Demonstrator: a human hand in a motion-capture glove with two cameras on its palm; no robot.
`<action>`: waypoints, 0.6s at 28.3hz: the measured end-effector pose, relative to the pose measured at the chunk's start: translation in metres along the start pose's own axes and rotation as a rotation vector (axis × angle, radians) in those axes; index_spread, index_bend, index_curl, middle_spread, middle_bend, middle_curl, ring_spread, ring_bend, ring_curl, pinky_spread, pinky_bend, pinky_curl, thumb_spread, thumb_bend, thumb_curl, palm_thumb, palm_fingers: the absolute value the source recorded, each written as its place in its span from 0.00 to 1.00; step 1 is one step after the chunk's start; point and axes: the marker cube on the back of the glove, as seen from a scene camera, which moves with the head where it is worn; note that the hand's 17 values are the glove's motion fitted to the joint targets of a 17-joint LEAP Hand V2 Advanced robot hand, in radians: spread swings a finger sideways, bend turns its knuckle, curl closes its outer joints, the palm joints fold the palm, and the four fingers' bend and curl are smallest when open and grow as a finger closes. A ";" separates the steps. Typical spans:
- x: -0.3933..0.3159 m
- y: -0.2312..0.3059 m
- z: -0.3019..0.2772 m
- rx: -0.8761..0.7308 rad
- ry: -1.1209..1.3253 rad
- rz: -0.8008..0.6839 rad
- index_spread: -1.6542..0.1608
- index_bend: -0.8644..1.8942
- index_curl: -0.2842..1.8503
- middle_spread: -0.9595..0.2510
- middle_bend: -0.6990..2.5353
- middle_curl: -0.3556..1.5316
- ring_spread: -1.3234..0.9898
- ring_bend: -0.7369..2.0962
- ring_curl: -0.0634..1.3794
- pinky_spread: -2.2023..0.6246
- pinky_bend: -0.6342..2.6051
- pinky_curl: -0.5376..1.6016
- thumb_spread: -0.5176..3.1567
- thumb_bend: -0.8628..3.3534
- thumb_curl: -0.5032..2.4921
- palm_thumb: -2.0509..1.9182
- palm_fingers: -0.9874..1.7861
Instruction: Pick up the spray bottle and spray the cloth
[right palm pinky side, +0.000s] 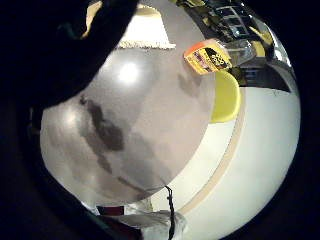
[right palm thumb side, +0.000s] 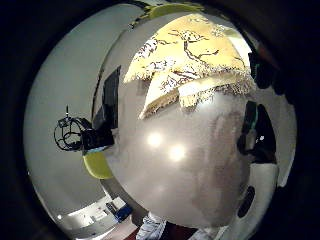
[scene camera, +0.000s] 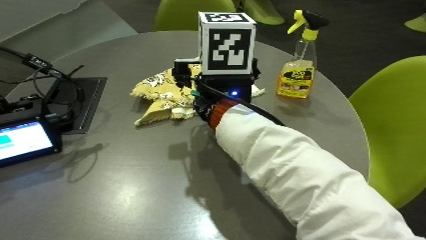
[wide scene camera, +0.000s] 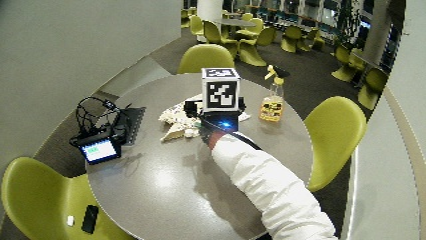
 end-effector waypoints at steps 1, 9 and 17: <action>0.000 0.000 0.000 0.001 0.002 0.000 0.88 0.44 0.18 0.80 0.34 0.25 0.56 0.39 0.11 0.79 0.24 0.27 0.21 0.33 0.22 0.70 0.68; 0.003 0.001 -0.003 0.011 0.005 -0.005 0.86 0.45 0.26 0.81 0.35 0.31 0.55 0.41 0.21 0.79 0.24 0.31 0.29 0.34 0.25 0.74 0.66; 0.063 0.012 -0.034 0.320 -0.493 0.020 0.83 0.40 0.27 0.80 0.34 0.34 0.54 0.42 0.25 0.77 0.27 0.35 0.34 0.32 0.26 0.73 0.64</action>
